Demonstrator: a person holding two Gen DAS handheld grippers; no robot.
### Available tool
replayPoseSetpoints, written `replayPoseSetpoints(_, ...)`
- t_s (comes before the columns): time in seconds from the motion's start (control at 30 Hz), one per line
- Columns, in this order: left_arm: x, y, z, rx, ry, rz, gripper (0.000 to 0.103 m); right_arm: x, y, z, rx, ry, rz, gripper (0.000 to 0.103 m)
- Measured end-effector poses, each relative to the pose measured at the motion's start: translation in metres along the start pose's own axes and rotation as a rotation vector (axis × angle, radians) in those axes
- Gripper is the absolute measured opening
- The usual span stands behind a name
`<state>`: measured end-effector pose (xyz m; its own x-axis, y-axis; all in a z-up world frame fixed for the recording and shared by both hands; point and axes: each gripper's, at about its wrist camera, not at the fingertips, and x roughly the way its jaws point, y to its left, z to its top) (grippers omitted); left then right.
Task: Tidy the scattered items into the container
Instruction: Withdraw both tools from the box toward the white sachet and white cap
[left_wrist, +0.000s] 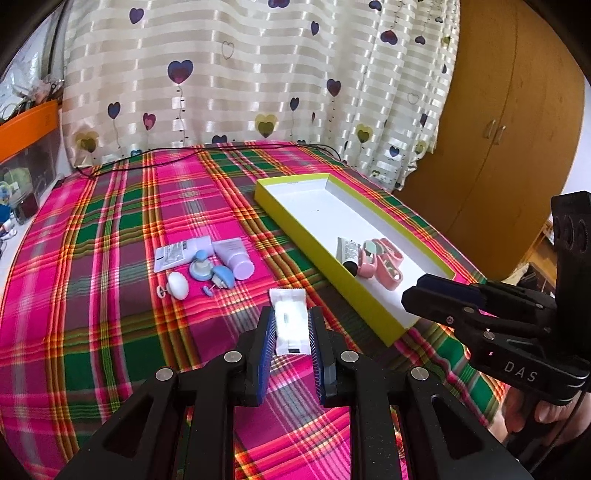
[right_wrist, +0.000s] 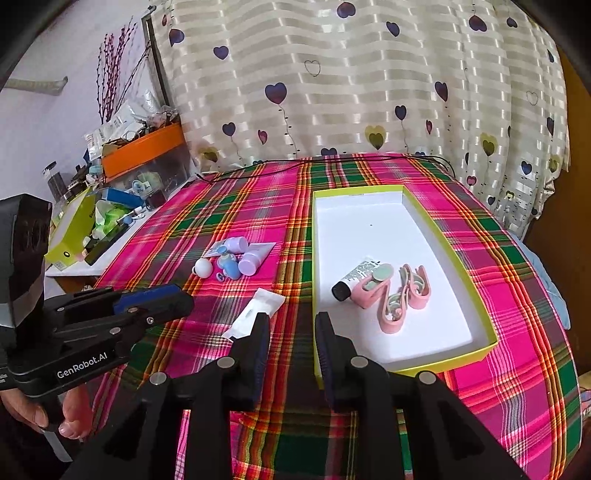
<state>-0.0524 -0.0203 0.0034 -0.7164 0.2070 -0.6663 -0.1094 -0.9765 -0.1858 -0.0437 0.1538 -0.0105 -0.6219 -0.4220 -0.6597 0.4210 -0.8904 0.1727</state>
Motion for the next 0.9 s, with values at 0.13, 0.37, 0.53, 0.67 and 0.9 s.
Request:
replayPoseSetpoints(0.13,0.0,0.004,-0.001,-0.009,0.002,0.005,0.019,0.004,0.004,0.0,-0.009,0.007,0.011,0.028)
replayPoseSetpoints(0.37,-0.001,0.014,-0.005,-0.027,0.004,0.024,0.019,0.012,0.013,0.0,-0.024,0.025,0.029,0.032)
replayPoseSetpoints(0.53,-0.002,0.023,-0.007,-0.043,0.006,0.039,0.019,0.017,0.021,-0.002,-0.037,0.04,0.044,0.033)
replayPoseSetpoints(0.67,-0.003,0.03,-0.009,-0.055,0.007,0.052,0.019,0.021,0.025,-0.003,-0.044,0.052,0.053,0.035)
replayPoseSetpoints(0.9,-0.008,0.043,-0.012,-0.073,0.001,0.074,0.019,0.029,0.03,-0.003,-0.047,0.071,0.057,0.037)
